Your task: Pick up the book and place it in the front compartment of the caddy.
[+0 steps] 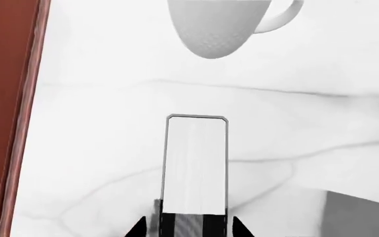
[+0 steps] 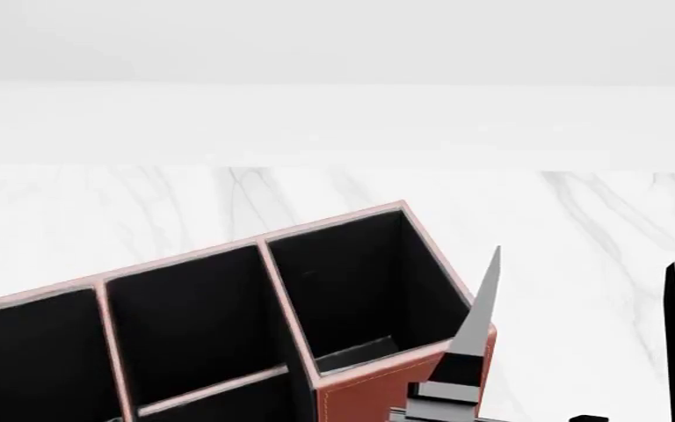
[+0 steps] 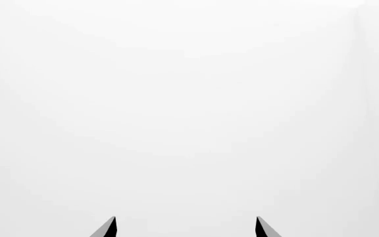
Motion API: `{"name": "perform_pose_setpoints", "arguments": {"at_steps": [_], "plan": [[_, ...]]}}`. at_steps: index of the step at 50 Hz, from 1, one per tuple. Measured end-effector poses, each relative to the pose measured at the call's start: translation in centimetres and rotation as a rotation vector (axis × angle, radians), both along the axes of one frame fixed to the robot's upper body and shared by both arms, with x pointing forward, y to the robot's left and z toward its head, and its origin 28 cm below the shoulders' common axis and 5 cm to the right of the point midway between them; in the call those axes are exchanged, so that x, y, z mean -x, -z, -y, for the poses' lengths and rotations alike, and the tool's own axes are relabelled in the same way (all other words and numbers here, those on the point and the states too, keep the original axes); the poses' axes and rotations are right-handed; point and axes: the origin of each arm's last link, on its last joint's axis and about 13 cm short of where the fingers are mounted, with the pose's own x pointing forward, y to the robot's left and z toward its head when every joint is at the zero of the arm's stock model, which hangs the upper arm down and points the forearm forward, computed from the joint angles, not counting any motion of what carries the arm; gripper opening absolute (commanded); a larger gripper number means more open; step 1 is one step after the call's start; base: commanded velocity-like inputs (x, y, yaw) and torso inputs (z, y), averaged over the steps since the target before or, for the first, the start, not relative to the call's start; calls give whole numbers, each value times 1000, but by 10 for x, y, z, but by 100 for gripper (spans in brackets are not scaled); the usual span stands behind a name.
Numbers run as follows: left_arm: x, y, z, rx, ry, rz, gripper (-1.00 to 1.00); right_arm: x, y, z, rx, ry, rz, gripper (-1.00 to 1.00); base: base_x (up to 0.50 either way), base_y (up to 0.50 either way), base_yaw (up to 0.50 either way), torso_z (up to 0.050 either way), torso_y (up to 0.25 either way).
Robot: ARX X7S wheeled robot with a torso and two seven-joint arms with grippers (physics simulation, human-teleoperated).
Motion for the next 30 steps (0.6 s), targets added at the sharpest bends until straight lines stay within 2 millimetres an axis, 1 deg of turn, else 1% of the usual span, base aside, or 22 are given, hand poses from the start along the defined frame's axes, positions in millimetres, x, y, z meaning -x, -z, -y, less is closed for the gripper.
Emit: {"name": "perform_pose_setpoints", "arguments": {"at_steps": [21, 25, 30], "plan": [[0, 2, -2, -9, 23, 23, -100, 0, 0, 0, 0, 1, 2, 100, 0, 0, 0, 0, 0], [0, -3, -3, -3, 32, 32, -100, 0, 0, 0, 0, 1, 2, 100, 0, 0, 0, 0, 0], [-3, -15, -6, 24, 33, 51, -100, 0, 0, 0, 0, 1, 2, 100, 0, 0, 0, 0, 0]]}}
